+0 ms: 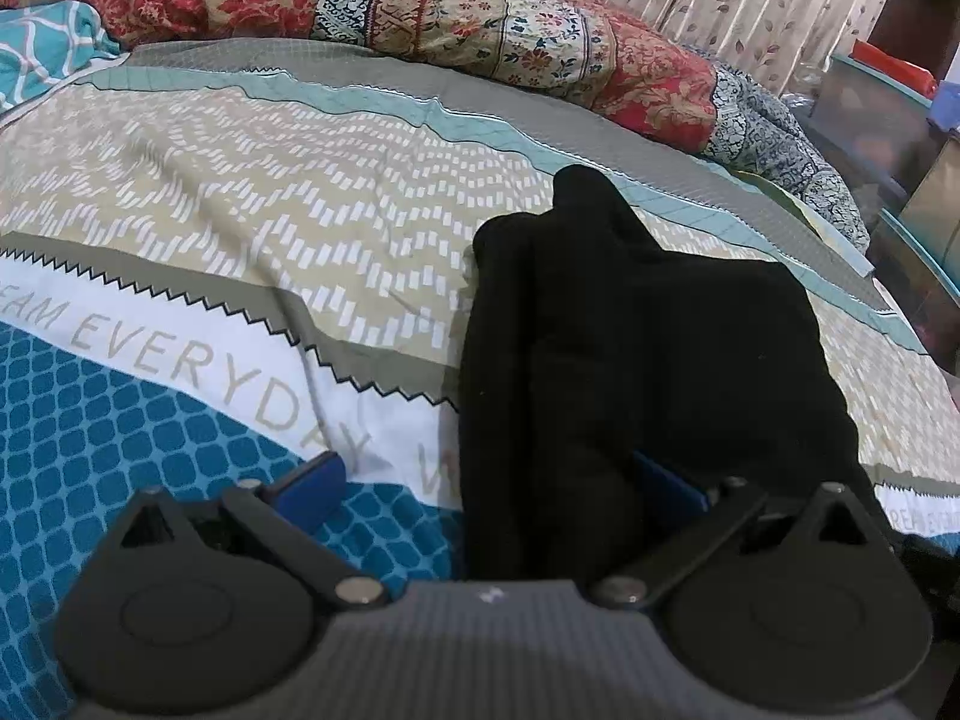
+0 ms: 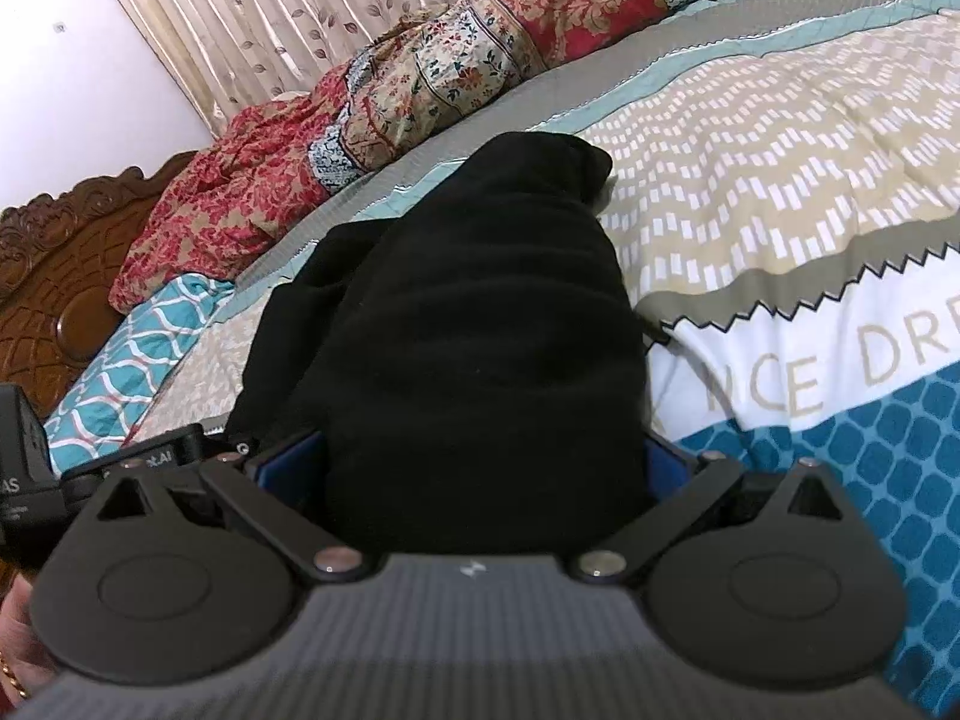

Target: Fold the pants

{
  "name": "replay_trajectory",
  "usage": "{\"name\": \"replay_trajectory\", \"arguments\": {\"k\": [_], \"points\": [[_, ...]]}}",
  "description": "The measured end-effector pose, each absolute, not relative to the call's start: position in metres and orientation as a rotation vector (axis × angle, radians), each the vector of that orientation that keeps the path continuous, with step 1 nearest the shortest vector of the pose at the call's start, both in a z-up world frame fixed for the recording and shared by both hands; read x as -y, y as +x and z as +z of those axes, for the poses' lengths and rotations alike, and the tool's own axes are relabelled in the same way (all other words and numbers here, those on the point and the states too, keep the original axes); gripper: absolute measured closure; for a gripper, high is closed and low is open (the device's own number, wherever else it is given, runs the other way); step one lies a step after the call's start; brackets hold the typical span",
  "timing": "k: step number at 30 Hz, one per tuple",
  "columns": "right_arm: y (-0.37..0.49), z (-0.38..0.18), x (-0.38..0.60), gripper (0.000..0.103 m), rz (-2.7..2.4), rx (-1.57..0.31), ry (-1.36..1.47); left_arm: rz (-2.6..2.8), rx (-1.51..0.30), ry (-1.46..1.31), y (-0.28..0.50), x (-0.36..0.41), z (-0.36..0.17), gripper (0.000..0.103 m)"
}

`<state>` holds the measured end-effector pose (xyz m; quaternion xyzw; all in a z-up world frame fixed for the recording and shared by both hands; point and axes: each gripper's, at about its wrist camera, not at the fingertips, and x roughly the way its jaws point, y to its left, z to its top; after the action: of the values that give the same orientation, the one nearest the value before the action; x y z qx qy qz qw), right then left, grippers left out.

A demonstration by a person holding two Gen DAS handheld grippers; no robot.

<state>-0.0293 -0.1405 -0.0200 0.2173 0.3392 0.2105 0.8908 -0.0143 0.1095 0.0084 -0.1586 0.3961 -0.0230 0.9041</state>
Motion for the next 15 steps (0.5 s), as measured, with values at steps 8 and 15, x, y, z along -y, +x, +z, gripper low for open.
{"name": "replay_trajectory", "arguments": {"k": [8,15], "points": [[-0.029,-0.019,0.136,0.000,0.423,-0.718,0.448,-0.067,-0.802,-0.351,-0.016,-0.113,0.006,0.000],[-0.025,-0.016,0.142,0.000,0.437,-0.739,0.472,-0.157,-0.884,-0.369,-0.003,-0.126,0.010,0.000]]}}
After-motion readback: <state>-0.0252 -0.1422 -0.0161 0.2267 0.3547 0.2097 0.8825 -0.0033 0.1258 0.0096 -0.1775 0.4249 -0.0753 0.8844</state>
